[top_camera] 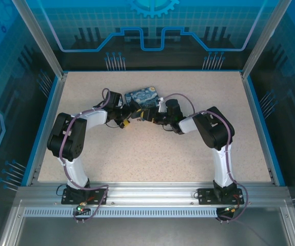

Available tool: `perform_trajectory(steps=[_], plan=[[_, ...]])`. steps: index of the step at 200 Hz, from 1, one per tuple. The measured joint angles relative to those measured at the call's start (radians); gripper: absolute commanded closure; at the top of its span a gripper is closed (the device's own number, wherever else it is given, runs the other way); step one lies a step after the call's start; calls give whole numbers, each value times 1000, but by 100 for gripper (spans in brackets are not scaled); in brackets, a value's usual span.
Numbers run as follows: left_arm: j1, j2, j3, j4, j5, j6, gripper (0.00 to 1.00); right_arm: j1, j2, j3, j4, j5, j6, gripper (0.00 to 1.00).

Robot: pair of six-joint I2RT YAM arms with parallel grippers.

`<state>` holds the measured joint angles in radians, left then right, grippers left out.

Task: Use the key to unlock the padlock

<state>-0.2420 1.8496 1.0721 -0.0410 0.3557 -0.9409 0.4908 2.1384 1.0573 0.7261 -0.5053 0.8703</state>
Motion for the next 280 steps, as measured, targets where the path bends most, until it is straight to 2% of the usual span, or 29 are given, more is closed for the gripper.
perform_trajectory(steps=[44, 106, 147, 209, 280], plan=[[0, 0, -7, 10, 1, -2, 1, 5, -10, -13, -9, 63, -12, 45], [0, 0, -9, 18, 1, -3, 1, 32, -53, -3, -150, 184, -93, 41], [0, 0, -9, 18, 1, -3, 1, 48, -51, 39, -225, 194, -189, 41], [0, 1, -9, 21, 1, -3, 1, 53, -2, 117, -270, 141, -287, 44], [0, 1, -9, 21, 1, -3, 1, 63, -1, 80, -188, 224, -240, 45]])
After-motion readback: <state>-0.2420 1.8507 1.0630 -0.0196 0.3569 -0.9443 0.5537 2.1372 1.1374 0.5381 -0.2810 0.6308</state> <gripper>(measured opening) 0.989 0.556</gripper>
